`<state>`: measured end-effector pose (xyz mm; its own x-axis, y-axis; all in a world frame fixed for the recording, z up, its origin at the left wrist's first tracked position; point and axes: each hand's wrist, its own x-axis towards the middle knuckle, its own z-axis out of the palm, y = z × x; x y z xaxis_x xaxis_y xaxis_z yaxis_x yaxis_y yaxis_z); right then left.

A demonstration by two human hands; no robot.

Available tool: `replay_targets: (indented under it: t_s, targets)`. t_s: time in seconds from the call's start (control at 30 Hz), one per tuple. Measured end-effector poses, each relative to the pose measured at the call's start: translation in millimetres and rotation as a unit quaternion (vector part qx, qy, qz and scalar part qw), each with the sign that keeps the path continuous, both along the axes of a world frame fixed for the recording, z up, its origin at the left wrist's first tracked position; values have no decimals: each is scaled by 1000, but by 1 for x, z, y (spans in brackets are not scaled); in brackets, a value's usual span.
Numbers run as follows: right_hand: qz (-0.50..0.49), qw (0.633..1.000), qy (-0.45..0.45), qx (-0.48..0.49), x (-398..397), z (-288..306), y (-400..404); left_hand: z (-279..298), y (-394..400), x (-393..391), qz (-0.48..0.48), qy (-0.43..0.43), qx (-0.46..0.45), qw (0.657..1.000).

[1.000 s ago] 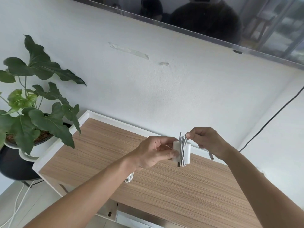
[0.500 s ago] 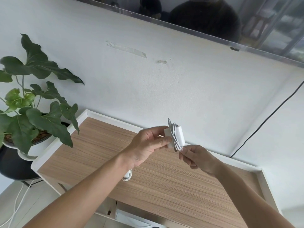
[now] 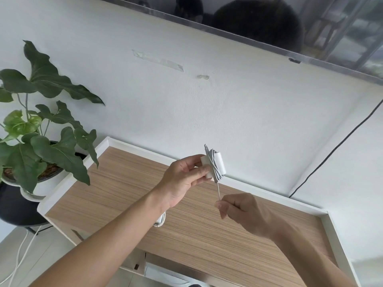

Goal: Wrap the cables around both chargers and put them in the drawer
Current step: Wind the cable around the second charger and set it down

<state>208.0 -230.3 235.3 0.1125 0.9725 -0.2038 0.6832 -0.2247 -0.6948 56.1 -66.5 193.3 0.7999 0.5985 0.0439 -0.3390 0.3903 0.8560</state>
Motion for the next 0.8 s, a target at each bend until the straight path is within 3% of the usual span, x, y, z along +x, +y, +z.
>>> replay_targets:
  t_s: [0.17,0.4,0.67,0.8]
  targets:
    - [43,992,-116,37,-14,26,-4,2,-3,2,11,10,4,1000]
    - [90,952,-271,110,-15,40,-6,4,-6,2,45,40,29,998]
    - [66,950,-252,171,-5,69,-10,2,-3,-2,52,81,55,994]
    - [23,951,-232,201,-6,72,-7,7,-9,1,44,125,130,983]
